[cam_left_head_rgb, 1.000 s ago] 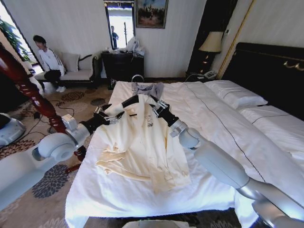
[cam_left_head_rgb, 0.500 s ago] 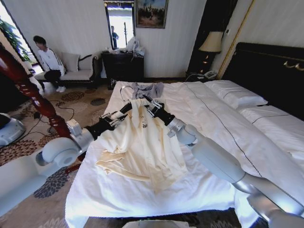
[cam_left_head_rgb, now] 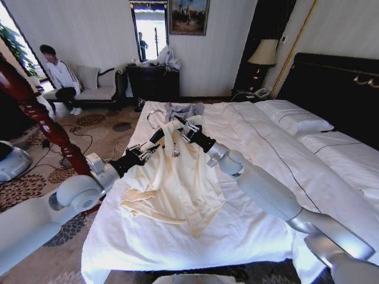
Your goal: Pick up the clothes from the bed and hang them on the clothes hanger.
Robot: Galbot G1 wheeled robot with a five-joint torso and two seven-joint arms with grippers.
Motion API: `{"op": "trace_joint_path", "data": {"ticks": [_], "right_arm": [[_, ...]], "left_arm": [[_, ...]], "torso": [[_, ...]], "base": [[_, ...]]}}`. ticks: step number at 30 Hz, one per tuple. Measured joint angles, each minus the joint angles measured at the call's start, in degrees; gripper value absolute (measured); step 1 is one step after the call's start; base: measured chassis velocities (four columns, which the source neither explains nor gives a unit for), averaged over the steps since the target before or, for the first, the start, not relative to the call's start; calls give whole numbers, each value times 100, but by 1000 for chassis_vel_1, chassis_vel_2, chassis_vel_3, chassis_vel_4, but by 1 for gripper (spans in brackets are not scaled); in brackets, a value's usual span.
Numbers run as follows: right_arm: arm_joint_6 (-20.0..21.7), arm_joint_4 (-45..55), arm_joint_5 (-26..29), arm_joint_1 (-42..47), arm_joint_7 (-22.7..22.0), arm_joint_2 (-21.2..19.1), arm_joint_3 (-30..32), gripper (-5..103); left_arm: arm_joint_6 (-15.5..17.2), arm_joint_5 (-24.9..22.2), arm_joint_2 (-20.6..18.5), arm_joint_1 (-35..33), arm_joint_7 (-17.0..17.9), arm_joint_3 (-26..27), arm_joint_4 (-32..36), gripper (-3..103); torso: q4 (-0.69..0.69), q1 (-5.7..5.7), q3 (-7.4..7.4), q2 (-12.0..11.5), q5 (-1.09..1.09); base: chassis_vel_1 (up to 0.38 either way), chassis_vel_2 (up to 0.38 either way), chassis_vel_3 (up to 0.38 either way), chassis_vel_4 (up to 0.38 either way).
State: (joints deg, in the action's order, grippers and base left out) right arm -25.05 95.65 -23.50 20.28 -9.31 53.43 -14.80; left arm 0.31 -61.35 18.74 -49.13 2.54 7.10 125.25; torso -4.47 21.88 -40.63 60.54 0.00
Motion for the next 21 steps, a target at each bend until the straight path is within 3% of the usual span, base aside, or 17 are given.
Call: {"op": "trace_joint_path", "data": {"ticks": [4, 7, 9, 13, 15, 16, 19, 21], "right_arm": [[-90, 68, 14, 30, 31, 4, 6, 35], [-43, 133, 15, 68, 62, -10, -13, 52], [-32, 151, 15, 75, 85, -22, -20, 52], [-9, 200, -12, 144, 176, -74, -34, 73], [2, 205, -15, 187, 191, -92, -16, 73], [31, 213, -2, 233, 195, -119, 16, 79], [163, 245, 210, 369, 181, -213, 129, 95], [250, 267, 354, 437, 117, -258, 177, 98]], "left_arm": [[-9, 50, 32, 7, 104, 22, -65, 22], [-34, 76, 53, 20, 124, 44, -77, 18], [-37, 87, 61, 27, 130, 46, -77, 18], [-47, 91, 91, 64, 172, 71, -85, 18], [-48, 78, 91, 72, 180, 89, -76, 18], [-51, 61, 89, 75, 186, 109, -59, 18], [-53, 28, 66, 75, 221, 163, -16, 18], [-52, 2, 61, 73, 255, 196, 8, 18]], "torso": [[2, 0, 0, 0, 0], [3, 0, 0, 0, 0], [1, 0, 0, 0, 0], [2, 0, 0, 0, -1], [2, 0, 0, 0, 0], [2, 0, 0, 0, 0], [1, 0, 0, 0, 0], [2, 0, 0, 0, 0]], "base": [[0, 0, 0, 0], [0, 0, 0, 0], [0, 0, 0, 0], [0, 0, 0, 0], [0, 0, 0, 0], [0, 0, 0, 0], [0, 0, 0, 0], [0, 0, 0, 0]]}}
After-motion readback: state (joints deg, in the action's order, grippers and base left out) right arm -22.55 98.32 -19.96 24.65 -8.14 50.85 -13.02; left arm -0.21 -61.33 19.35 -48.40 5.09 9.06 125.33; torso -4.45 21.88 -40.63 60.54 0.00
